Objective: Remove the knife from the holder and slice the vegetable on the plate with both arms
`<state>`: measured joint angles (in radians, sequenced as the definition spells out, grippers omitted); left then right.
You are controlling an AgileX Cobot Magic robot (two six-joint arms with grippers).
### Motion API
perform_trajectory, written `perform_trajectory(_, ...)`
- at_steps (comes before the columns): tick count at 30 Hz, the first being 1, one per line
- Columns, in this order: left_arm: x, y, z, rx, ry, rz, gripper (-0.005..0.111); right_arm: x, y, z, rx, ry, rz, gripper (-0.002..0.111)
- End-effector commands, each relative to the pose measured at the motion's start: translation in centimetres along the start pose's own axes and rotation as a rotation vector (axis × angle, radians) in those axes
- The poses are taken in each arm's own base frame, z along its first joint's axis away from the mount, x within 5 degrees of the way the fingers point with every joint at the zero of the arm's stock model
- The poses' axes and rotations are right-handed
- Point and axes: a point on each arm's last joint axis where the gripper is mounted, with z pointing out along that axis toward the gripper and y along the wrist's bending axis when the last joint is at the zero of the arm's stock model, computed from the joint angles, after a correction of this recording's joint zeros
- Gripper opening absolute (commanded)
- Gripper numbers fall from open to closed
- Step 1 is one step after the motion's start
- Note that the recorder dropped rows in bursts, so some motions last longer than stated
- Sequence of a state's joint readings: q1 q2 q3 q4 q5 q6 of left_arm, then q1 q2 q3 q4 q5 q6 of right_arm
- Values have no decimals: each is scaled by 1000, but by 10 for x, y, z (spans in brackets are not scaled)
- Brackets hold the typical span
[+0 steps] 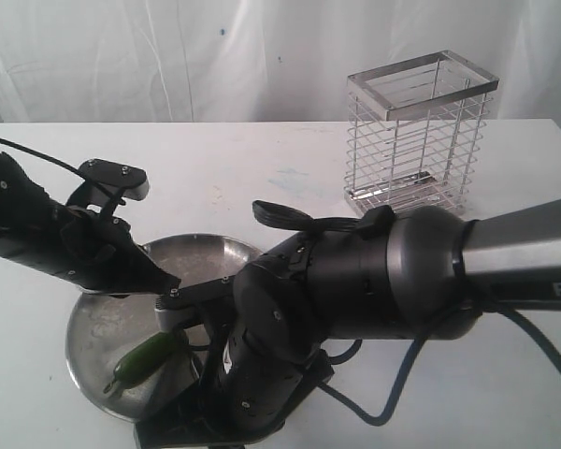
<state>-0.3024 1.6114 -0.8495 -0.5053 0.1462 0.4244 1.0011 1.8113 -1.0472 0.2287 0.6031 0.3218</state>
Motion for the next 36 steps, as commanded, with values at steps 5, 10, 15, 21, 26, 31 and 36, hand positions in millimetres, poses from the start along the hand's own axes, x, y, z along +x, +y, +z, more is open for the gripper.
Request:
perform_trajectory(5, -12, -3, -1, 32, -8, -25, 0, -1, 2, -2, -6, -9, -16, 0)
perform_trajectory(10, -3, 0, 19, 37, 57, -45, 0, -1, 2, -2, -5, -12, -20, 0)
perform_trajectory(15, 9, -1, 45, 43, 137, -36, 0, 0, 1, -1, -2, -5, -19, 0)
perform_trajectory(21, 8, -1, 41, 42, 132, -12, 0, 1, 1, -1, 0, 1, -19, 0)
perform_trajectory(26, -8, -5, 11, 33, 24, 12, 0, 3, 1, -1, 6, 18, -19, 0)
perform_trajectory(31, -7, -8, 3, 54, 37, 30, 0, 3, 1, -1, 6, 18, -19, 0)
perform_trajectory(36, 3, -7, 11, 54, 72, 3, 0, 3, 1, -1, 6, 18, -19, 0)
